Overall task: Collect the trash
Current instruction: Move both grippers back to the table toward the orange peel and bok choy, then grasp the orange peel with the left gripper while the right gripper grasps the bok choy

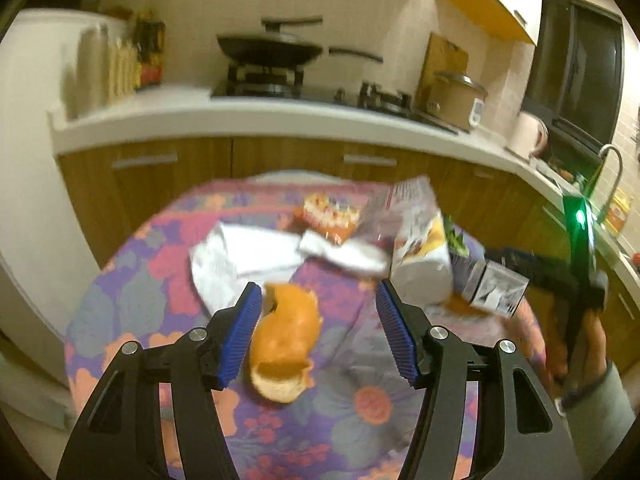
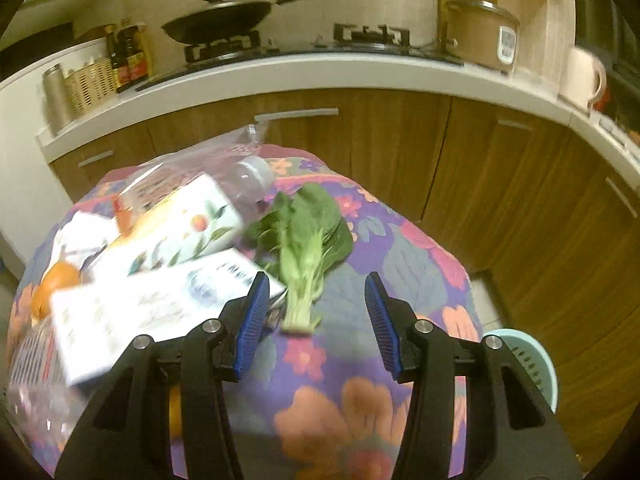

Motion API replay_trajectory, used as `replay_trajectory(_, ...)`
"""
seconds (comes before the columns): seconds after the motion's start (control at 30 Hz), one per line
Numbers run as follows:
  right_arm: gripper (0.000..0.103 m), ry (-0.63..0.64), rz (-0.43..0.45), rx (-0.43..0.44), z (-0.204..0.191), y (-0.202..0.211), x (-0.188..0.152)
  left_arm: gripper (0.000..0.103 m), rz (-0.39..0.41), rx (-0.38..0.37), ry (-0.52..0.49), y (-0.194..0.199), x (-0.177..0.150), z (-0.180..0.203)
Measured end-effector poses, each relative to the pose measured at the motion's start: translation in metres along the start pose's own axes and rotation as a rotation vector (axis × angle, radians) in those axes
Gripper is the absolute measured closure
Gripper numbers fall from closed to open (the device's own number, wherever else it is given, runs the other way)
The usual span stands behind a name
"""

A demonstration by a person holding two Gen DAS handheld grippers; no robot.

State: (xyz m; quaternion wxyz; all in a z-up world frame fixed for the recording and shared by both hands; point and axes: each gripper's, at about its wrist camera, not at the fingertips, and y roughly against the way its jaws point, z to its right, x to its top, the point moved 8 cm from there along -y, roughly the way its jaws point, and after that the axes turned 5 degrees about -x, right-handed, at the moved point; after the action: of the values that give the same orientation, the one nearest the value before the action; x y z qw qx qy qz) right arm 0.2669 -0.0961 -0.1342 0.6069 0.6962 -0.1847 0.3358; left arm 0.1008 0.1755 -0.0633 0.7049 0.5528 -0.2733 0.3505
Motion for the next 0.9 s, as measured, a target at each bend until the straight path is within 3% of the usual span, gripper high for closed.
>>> replay_trajectory(0.27,0.057,-0.006,-0.068,0.041,-0.007,-0.04,0.009,0.046,-0.087,0.031,0.036,-0.029,-0.023,-0.031)
replay_trajectory(0.6,0.057,-0.012,-0.091,0.038,-0.01,-0.053,0.01,0.046,-0.167,0.058,-0.003,-0.058,-0.04,-0.026)
replay_trajectory(0.87,0.058,-0.019,-0.103,0.061,-0.01,-0.056,0.007,0.055,-0.182,0.097,-0.039,-0.064,-0.041,-0.02)
replay_trajectory(0.9,0.063,-0.016,-0.106,0.071,-0.011,-0.056,0.007,0.056,-0.181,0.101,-0.039,-0.064,-0.042,-0.019)
